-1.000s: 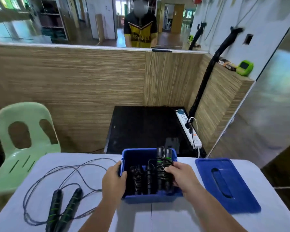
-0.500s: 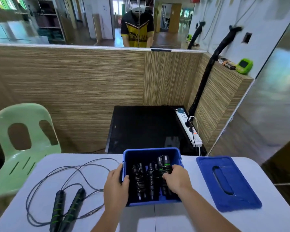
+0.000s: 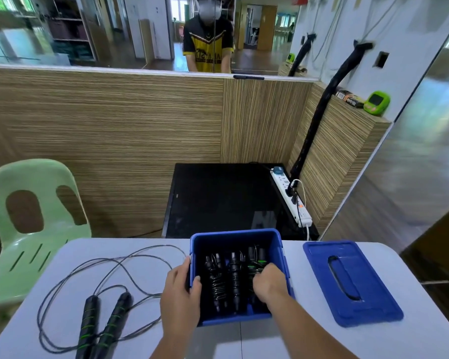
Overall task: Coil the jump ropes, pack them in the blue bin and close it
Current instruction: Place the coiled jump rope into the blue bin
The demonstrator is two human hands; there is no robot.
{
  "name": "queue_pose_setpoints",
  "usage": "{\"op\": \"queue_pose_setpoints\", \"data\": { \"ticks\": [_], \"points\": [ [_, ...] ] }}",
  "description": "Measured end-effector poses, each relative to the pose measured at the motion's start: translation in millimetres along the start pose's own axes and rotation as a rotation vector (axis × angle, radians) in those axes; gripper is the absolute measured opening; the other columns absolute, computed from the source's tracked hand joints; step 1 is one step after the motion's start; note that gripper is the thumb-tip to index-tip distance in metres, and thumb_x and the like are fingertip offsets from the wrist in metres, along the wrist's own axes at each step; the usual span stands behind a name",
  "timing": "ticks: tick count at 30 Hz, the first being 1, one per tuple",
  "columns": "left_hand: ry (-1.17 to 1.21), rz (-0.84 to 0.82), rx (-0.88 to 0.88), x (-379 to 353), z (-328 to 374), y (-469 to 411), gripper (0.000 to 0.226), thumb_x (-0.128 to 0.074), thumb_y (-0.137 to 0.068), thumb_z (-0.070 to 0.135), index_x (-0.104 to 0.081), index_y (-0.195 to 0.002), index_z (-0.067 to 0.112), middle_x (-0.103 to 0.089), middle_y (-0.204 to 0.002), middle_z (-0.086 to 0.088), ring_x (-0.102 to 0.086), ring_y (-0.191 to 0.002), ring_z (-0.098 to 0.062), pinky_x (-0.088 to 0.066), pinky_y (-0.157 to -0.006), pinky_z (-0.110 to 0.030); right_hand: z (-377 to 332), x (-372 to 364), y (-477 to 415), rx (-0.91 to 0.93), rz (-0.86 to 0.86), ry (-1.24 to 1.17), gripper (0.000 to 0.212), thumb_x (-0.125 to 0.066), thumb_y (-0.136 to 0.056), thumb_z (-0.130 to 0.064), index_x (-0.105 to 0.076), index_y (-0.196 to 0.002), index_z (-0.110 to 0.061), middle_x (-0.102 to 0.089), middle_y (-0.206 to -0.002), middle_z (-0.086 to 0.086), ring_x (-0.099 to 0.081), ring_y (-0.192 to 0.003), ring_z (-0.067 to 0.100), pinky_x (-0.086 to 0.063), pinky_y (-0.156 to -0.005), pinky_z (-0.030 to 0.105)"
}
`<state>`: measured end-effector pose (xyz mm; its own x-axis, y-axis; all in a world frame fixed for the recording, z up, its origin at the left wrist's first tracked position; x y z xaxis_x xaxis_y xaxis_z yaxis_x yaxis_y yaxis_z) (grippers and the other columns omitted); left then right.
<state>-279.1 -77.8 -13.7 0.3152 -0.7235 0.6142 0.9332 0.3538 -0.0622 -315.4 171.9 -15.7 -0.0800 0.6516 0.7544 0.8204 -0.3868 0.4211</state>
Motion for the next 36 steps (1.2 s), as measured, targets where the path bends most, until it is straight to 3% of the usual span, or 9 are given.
{"op": "queue_pose_setpoints", "data": {
  "ticks": [4,11,16,21,26,32,36],
  "points": [
    [-0.011,0.002,-0.002,0.3,1.8,-1.1,0.053,-0.061,-0.099,0.024,-0.049,-0.15,0.028,-0.055,-0.124,0.008,-0.051,-0.094,-0.003,-0.041,-0.079,-0.021,-1.2,-3.2,-0.4,0.004,-0.016,0.036,0.034,-0.046,-0.099,-0.007,-0.049,-0.131,0.002,-0.063,-0.128,0.022,-0.064,-0.112,0.037,-0.045,-0.074,0.033],
    [-0.011,-0.006,-0.003,-0.5,3.8,-4.4,0.052,-0.061,-0.099,0.022,-0.05,-0.149,0.027,-0.046,-0.116,0.017,-0.05,-0.086,0.005,-0.036,-0.072,-0.013,-13.7,-2.7,-4.4,0.095,-0.078,0.289,0.032,-0.046,-0.101,-0.013,-0.061,-0.127,-0.003,-0.065,-0.128,0.016,-0.062,-0.119,0.032,-0.05,-0.091,0.034],
    [-0.006,-0.003,0.002,-0.1,5.0,-4.7,0.052,-0.06,-0.099,0.021,-0.049,-0.15,0.026,-0.045,-0.116,0.017,-0.047,-0.087,0.005,-0.033,-0.071,-0.011,-20.7,4.5,-3.0,0.159,-0.036,0.633,0.031,-0.054,-0.093,0.001,-0.067,-0.12,-0.006,-0.072,-0.117,0.01,-0.07,-0.106,0.027,-0.056,-0.086,0.035],
    [-0.018,0.0,0.002,-0.1,3.5,-3.1,0.052,-0.06,-0.099,0.022,-0.049,-0.15,0.026,-0.044,-0.117,0.017,-0.048,-0.094,-0.001,-0.035,-0.073,-0.014,-26.8,2.0,-2.2,0.224,-0.039,0.765,0.033,-0.054,-0.091,0.005,-0.068,-0.118,-0.007,-0.071,-0.117,0.01,-0.069,-0.105,0.027,-0.054,-0.081,0.035],
    [-0.001,-0.011,0.022,-1.4,2.3,-4.5,0.051,-0.059,-0.1,0.023,-0.048,-0.149,0.028,-0.045,-0.117,0.017,-0.051,-0.096,-0.003,-0.041,-0.079,-0.021,-28.0,1.3,0.3,0.272,-0.035,0.776,0.033,-0.053,-0.09,0.008,-0.068,-0.116,-0.006,-0.071,-0.115,0.011,-0.07,-0.103,0.029,-0.053,-0.076,0.035],
    [-0.016,-0.029,-0.019,0.2,8.2,-8.9,0.05,-0.061,-0.099,0.021,-0.051,-0.147,0.03,-0.05,-0.115,0.017,-0.055,-0.088,0.002,-0.039,-0.07,-0.014,-22.7,6.1,7.4,0.305,-0.045,0.708,0.031,-0.052,-0.087,0.007,-0.07,-0.109,-0.007,-0.073,-0.106,0.011,-0.071,-0.095,0.03,-0.058,-0.079,0.039],
    [-0.028,-0.061,-0.036,-2.6,10.1,-16.7,0.051,-0.06,-0.099,0.021,-0.051,-0.148,0.031,-0.054,-0.12,0.014,-0.055,-0.096,-0.001,-0.043,-0.08,-0.02,-18.9,7.8,16.5,0.347,-0.065,0.62,0.016,-0.053,-0.093,-0.006,-0.067,-0.096,-0.012,-0.068,-0.095,0.008,-0.064,-0.082,0.028,-0.051,-0.07,0.034]
  ]
}}
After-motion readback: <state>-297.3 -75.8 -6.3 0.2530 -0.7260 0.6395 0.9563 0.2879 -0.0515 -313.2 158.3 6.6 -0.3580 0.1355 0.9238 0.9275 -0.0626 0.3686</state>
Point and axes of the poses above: each hand's wrist, its own y-axis away from the middle knuckle, its own x-axis out of the back of the hand, z = x × y, the point moved 7 cm from there along -y, towards the middle knuckle
